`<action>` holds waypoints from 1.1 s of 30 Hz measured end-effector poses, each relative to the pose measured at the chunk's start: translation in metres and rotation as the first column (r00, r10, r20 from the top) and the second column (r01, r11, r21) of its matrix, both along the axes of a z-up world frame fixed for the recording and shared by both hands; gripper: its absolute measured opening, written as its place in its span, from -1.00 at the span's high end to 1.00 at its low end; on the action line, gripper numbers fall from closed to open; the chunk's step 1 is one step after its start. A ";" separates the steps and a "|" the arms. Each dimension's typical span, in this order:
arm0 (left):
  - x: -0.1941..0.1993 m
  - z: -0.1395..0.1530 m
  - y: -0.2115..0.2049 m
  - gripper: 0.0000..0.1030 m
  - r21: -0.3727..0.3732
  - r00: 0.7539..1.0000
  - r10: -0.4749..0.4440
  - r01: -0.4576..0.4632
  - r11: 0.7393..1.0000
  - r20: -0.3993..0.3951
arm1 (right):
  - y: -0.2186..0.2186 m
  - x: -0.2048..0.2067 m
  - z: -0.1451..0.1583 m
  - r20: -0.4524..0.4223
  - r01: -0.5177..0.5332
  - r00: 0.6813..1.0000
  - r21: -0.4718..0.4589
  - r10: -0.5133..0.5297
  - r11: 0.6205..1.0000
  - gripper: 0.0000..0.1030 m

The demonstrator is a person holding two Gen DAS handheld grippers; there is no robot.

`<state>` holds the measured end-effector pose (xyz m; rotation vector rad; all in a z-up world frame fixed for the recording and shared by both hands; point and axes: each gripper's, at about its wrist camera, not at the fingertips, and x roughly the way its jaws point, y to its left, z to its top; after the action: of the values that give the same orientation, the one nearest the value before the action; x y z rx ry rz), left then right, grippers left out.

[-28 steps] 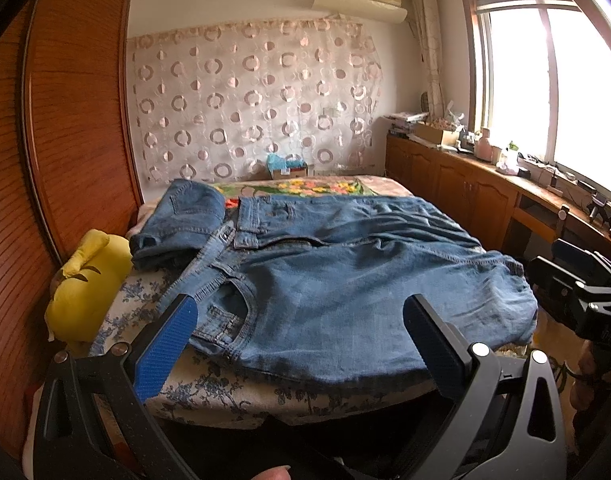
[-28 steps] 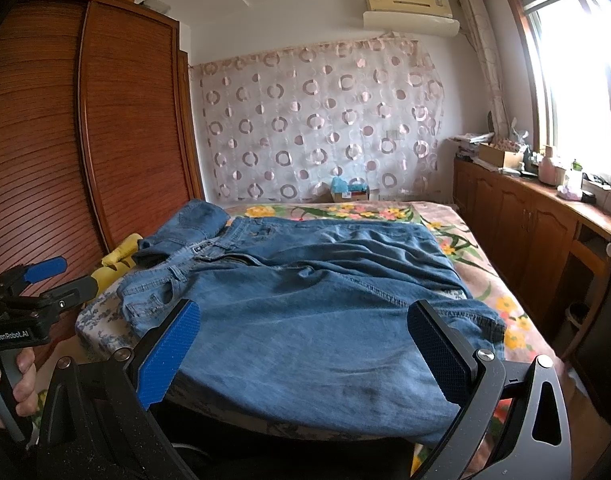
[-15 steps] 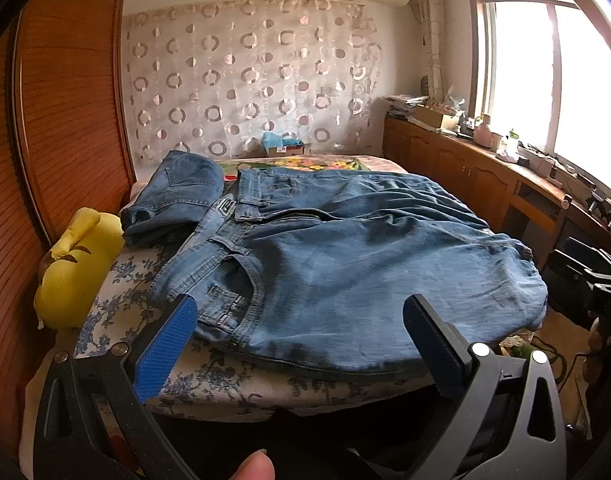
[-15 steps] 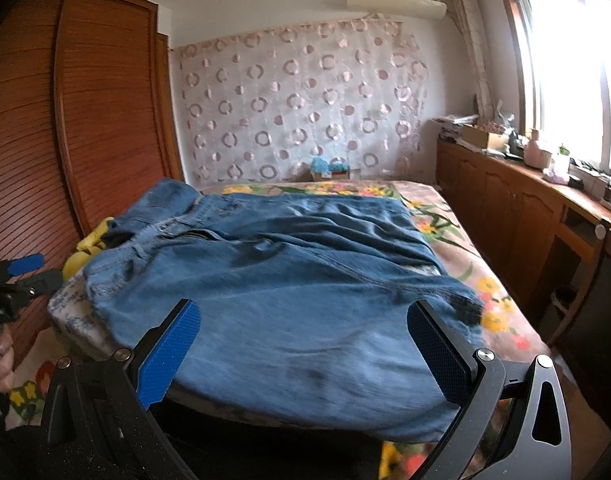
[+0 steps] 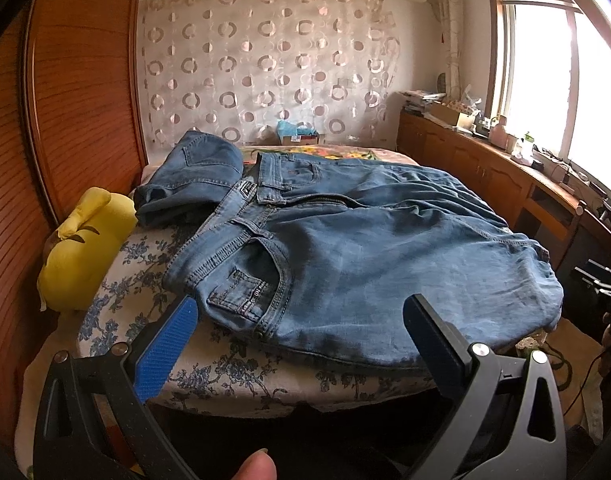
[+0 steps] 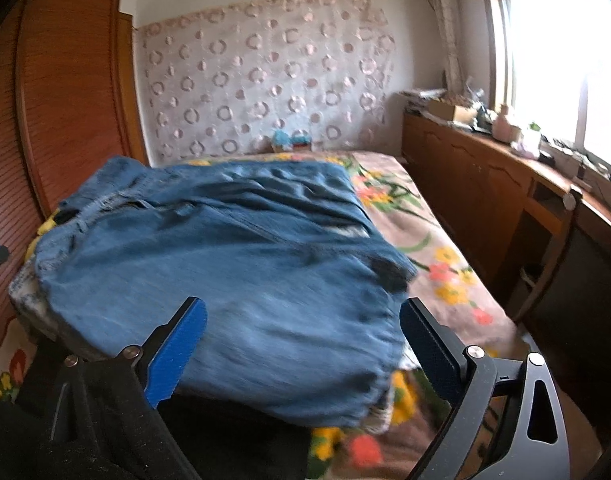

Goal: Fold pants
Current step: 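Move the right tool to the jeans leg hem and close on it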

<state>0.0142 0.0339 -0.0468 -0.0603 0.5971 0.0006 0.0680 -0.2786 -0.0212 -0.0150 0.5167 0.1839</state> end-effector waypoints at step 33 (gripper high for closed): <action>0.016 -0.016 0.063 -1.00 0.010 0.996 0.074 -0.074 0.997 -0.054 | -0.032 0.018 -0.008 -0.170 -0.014 0.985 0.119 0.034 0.993 0.42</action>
<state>0.0297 0.0972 -0.0625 -0.0745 0.6491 0.0769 0.0858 -0.3102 -0.0291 0.1103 0.6771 0.2407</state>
